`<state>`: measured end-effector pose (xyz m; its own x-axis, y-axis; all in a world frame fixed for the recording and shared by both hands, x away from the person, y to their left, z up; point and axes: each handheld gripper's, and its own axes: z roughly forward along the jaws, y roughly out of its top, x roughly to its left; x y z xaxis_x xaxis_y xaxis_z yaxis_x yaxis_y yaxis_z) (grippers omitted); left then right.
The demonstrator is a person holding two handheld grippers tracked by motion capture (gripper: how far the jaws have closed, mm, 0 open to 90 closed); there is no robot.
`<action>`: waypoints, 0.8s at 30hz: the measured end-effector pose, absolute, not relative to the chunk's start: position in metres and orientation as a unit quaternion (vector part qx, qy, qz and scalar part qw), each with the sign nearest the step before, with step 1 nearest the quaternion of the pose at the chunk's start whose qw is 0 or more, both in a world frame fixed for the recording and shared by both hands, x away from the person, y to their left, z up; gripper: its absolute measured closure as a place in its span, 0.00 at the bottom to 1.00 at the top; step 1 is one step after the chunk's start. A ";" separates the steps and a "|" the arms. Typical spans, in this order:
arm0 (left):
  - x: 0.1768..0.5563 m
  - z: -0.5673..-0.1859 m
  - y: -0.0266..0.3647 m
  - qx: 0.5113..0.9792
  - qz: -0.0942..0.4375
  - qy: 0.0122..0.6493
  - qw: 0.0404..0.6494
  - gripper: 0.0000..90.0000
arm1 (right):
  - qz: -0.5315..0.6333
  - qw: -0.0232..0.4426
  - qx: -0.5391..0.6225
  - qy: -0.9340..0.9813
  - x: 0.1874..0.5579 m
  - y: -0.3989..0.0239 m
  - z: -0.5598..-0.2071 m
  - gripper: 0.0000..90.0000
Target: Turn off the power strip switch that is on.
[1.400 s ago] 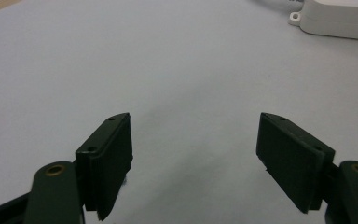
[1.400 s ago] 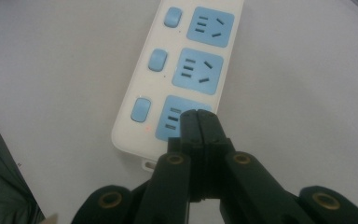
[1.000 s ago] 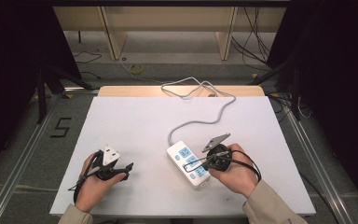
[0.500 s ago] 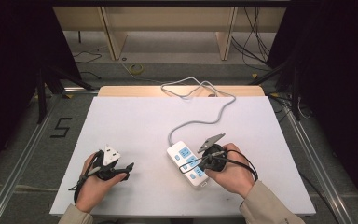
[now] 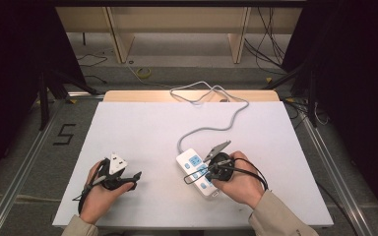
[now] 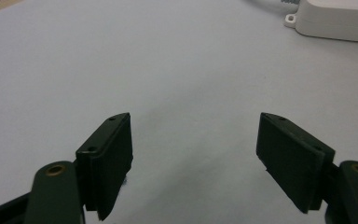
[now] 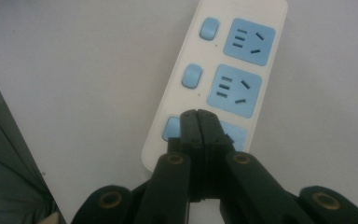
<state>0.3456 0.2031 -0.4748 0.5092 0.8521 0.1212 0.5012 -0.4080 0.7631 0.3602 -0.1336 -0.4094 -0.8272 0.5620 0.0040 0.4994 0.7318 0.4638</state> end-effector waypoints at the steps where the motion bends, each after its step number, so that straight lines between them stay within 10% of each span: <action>1: 0.346 -0.475 0.203 0.798 0.258 0.424 0.341 0.30 | 0.228 0.066 0.285 0.929 0.360 -0.133 -0.410 1.00; 24: 0.346 -0.475 0.203 0.798 0.255 0.424 0.344 0.30 | 0.208 0.051 0.280 0.936 0.360 -0.119 -0.413 1.00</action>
